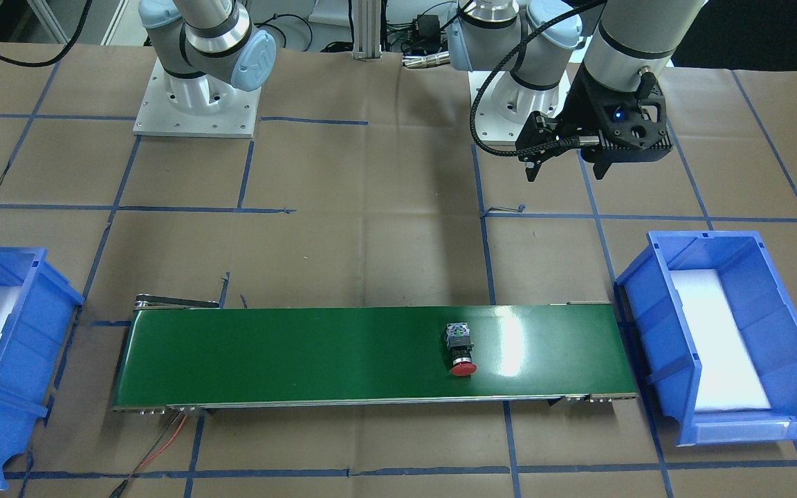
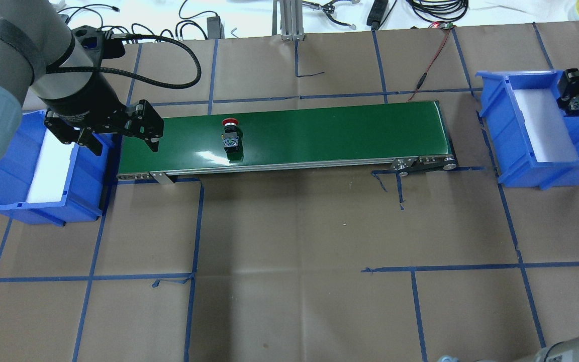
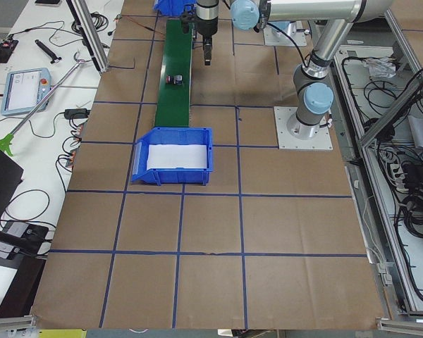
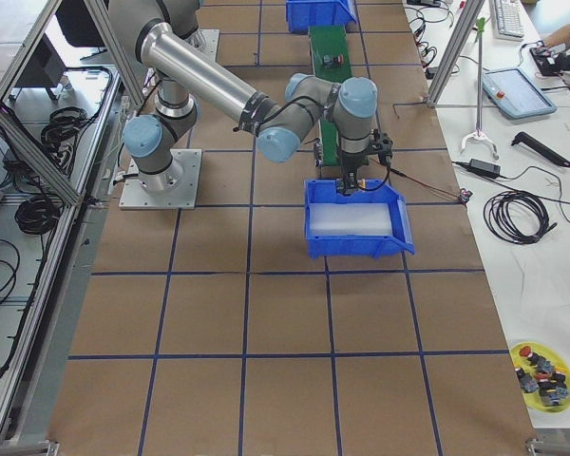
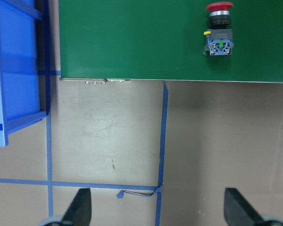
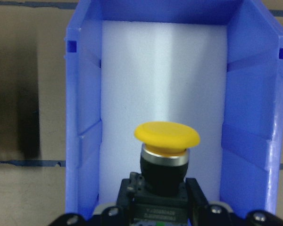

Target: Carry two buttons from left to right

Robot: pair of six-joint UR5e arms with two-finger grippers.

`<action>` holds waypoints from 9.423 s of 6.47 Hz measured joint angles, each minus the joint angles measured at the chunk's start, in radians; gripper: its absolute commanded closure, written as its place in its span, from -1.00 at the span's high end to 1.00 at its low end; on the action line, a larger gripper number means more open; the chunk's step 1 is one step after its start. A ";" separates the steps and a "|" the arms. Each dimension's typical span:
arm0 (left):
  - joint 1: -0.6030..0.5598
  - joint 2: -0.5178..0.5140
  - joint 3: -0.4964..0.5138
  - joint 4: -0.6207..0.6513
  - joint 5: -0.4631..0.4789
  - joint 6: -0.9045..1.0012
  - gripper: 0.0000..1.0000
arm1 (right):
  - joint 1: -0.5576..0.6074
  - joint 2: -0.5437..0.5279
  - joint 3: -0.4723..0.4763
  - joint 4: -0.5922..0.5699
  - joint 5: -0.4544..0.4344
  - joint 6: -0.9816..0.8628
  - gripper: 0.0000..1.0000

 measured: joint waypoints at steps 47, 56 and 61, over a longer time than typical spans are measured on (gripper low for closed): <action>-0.001 0.012 -0.009 -0.002 -0.001 0.000 1.00 | 0.520 0.081 0.008 -0.042 0.090 0.564 0.99; -0.001 0.012 -0.008 -0.002 -0.002 0.000 1.00 | 0.552 0.184 0.021 -0.075 -0.010 0.574 -0.85; -0.001 0.012 -0.008 -0.001 -0.002 0.000 1.00 | 0.514 0.144 -0.093 0.078 -0.105 0.518 -0.91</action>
